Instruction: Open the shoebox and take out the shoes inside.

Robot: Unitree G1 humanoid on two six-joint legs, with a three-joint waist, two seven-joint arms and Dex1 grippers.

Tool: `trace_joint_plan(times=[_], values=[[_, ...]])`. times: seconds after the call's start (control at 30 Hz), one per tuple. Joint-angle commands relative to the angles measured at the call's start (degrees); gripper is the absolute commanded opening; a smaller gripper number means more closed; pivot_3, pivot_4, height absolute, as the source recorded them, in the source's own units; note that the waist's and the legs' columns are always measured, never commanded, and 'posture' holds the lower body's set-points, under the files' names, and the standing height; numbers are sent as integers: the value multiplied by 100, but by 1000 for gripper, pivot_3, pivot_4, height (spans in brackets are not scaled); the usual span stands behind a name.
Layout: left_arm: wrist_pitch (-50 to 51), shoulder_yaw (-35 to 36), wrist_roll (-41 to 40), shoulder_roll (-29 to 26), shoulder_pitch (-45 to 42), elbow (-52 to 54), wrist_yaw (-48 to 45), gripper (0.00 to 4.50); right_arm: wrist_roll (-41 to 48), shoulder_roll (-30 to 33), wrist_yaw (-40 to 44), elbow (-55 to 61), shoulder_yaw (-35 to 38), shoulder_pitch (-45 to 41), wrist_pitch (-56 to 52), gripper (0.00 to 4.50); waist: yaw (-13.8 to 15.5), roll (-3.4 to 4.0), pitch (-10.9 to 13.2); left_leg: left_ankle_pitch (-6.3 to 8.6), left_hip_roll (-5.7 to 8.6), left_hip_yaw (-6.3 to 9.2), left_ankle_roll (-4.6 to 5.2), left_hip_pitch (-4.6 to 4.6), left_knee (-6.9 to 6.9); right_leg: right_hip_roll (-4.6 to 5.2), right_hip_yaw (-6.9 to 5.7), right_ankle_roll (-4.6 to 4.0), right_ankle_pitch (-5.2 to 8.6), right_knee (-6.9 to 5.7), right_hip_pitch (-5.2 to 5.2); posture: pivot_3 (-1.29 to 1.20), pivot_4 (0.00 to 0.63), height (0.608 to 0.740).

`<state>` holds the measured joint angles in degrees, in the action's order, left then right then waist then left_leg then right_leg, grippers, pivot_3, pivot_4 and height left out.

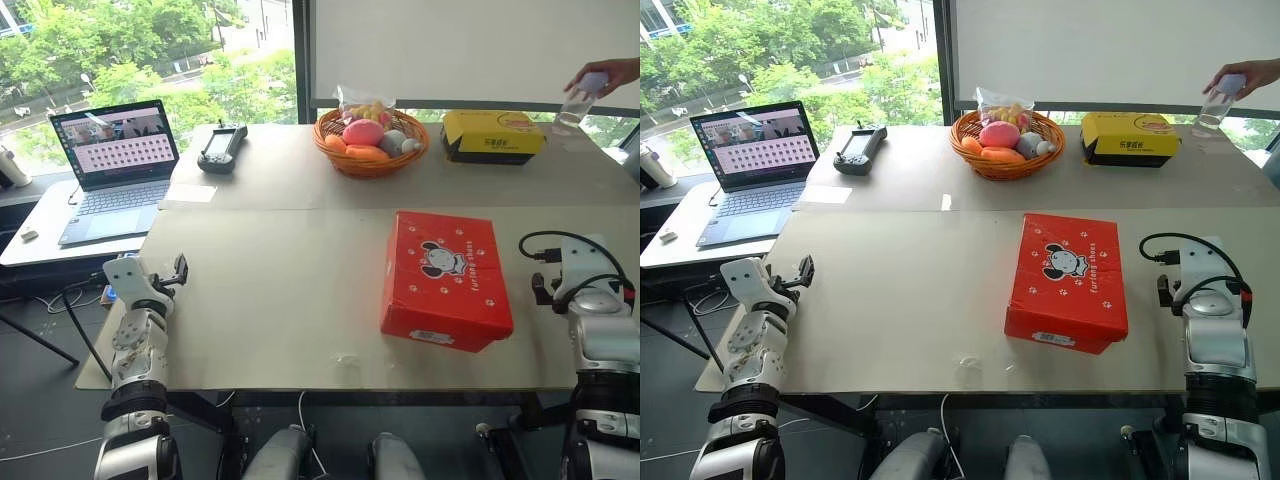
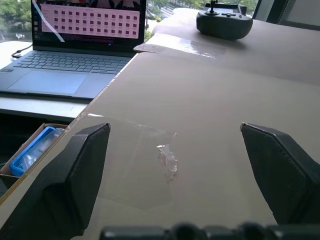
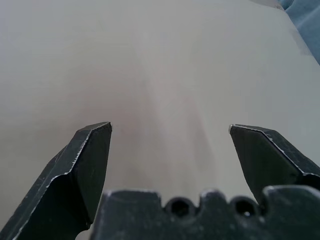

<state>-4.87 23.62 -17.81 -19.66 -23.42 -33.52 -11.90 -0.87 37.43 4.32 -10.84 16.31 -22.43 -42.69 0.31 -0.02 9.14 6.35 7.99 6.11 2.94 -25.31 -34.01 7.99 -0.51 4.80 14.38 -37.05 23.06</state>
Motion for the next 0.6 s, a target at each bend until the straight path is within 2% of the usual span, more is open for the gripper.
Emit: trace_joint_plan(times=[0.03, 0.1, 0.2, 0.3, 0.43, 0.57, 0.6], values=[[118, -223, 7, -96, -89, 128, -477, 4500, -50, 47, -84, 137, 98, -134, 143, 4417, 1, 0, 0, 0, 0, 0, 0, 0, 0, 0, 0, 0, 0, 0, 0, 0, 150, 740], [334, -784, 79, -267, -270, 145, -1491, 4500, 5, 154, 137, 141, 64, -138, 83, 4417, 3, 0, 0, 0, 0, 0, 0, 0, 0, 0, -1, 0, 0, 0, 0, 0, 150, 740], [699, -1218, -160, -518, -423, 490, -2723, 4500, 65, 405, 685, 232, -127, -131, 234, 4417, 31, 0, 0, 0, 1, -1, 0, -1, -2, -3, -8, -2, -1, -1, 5, 0, 150, 740], [1146, -1903, -211, -1049, -429, 1120, -4262, 4500, 405, 885, 1862, 500, -324, -2, 394, 4417, -51, 1, 1, 0, 1, -3, 0, -13, -8, -4, -4, -3, -3, 2, 0, 0, 150, 740], [1624, -2330, -317, -1480, -385, 1680, -5254, 4500, 614, 1456, 2921, 823, -589, 381, 395, 4417, -114, 2, 0, -1, -5, 0, 1, -23, -6, -11, -4, -23, -5, 5, 5, 0, 150, 740], [1765, -2503, -314, -1510, -518, 1835, -5545, 3486, 635, 1639, 3176, 813, -635, 457, 306, 4500, -170, 1, 1, -1, -9, 0, 2, -22, -2, -9, -1, -31, 5, 3, 7, 0, 150, 740], [1786, -2516, -318, -1464, -561, 1818, -5555, 2974, 620, 1626, 3187, 796, -646, 449, 300, 4253, -173, 0, 1, -1, -12, 0, 2, -22, -2, -9, 0, -23, 10, 3, 8, 0, 150, 740]])
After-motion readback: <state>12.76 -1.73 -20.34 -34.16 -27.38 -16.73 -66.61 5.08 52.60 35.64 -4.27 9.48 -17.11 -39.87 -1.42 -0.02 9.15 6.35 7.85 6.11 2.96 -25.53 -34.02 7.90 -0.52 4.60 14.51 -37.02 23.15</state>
